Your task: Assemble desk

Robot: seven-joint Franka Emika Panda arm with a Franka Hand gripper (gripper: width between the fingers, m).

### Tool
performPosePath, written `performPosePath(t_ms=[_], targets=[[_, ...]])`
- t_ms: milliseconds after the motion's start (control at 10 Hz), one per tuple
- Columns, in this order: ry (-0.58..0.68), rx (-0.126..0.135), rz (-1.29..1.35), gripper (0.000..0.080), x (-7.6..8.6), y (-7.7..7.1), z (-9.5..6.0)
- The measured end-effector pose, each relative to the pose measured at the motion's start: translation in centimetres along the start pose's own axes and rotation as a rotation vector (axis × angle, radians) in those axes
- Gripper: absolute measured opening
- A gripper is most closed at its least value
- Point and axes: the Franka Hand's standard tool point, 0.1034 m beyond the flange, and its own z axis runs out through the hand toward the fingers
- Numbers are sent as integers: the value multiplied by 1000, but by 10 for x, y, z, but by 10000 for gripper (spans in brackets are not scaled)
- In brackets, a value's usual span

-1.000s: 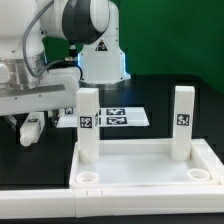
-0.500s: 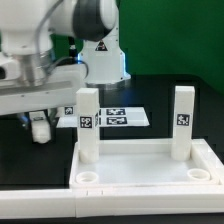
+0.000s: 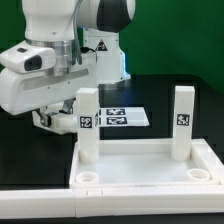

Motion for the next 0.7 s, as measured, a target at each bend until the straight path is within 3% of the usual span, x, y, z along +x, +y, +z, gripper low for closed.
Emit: performPosePath(t_ms=[200, 400, 700], targets=[[-7, -4, -247, 284, -5, 1, 1], [-21, -5, -570, 284, -15, -13, 8], [-35, -5, -708, 284, -18, -9, 7]])
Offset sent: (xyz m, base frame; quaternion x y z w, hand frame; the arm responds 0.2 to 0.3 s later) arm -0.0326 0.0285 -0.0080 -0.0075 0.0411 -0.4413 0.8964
